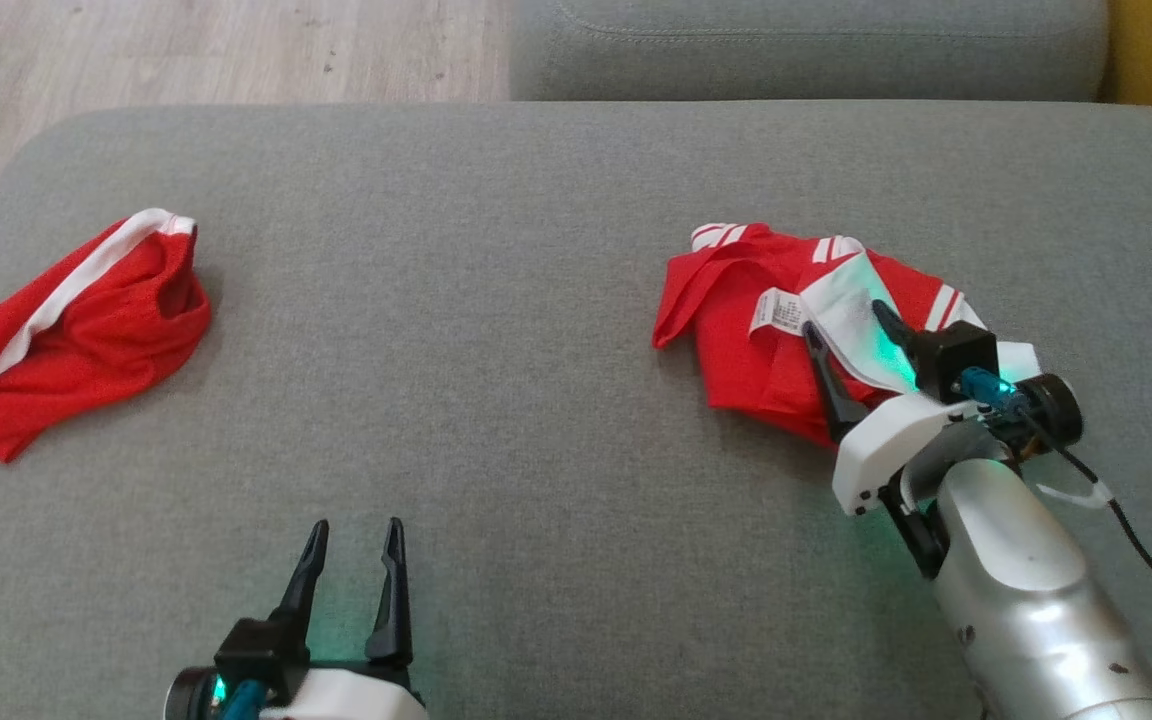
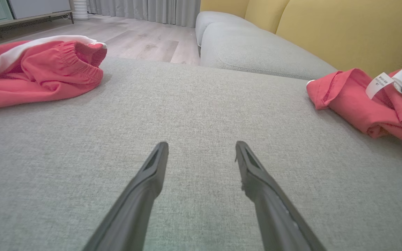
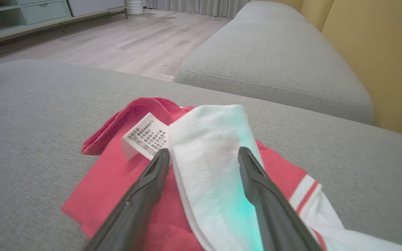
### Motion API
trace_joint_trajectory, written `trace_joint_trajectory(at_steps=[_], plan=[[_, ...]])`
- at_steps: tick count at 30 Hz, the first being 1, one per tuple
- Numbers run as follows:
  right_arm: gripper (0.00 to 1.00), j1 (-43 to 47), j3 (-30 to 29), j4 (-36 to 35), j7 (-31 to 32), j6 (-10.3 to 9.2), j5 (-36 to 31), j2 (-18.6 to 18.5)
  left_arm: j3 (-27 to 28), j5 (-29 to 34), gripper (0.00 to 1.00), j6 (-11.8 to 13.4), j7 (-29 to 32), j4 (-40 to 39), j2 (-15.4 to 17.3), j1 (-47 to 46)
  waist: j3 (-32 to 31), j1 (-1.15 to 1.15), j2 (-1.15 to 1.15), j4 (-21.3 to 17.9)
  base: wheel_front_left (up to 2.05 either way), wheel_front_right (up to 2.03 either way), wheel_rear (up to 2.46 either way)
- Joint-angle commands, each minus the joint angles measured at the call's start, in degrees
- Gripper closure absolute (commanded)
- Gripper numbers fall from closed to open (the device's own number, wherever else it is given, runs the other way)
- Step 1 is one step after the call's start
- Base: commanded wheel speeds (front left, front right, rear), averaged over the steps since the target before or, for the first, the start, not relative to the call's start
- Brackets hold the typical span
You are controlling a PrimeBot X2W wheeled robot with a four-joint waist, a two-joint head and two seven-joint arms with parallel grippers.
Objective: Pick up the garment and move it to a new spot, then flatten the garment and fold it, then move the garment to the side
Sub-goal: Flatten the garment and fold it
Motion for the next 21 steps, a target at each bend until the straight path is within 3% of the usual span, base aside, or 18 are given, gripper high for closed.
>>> trace_joint_trajectory(at_steps=[1,8,18,19,21], plan=[[0.0,-1.94,1.31,-1.45,-0.76,-0.04,0.83,1.11,1.4,-0.59,0.0,0.08,-0.31,-1.38,0.09,-2.46,0.14,-0.01,0.0,0.18,0.0,0.0,0.0],[0.0,-2.48,3.98,0.08,-2.38,-0.04,2.04,1.13,1.64,-0.72,0.0,0.2,-0.31,-1.52,0.09,-2.46,0.37,-0.01,0.0,0.37,0.0,0.0,0.0],[0.03,-3.63,-1.91,1.53,-3.1,-0.04,-0.79,1.13,1.79,-0.57,0.0,0.07,-0.31,-1.51,0.09,-2.52,0.5,-0.01,0.0,0.48,0.0,0.0,0.0],[0.21,-3.6,-2.04,1.24,-3.13,-0.04,-0.58,1.13,1.82,-0.54,0.0,0.06,-0.31,-1.48,0.09,-2.5,0.5,-0.01,0.0,0.51,0.0,0.0,0.0],[0.69,-3.53,-2.44,-0.28,-3.17,-0.04,0.05,1.13,1.84,-0.5,0.0,0.04,-0.31,-1.38,0.09,-2.45,0.4,-0.01,0.0,0.62,0.0,0.0,0.0]])
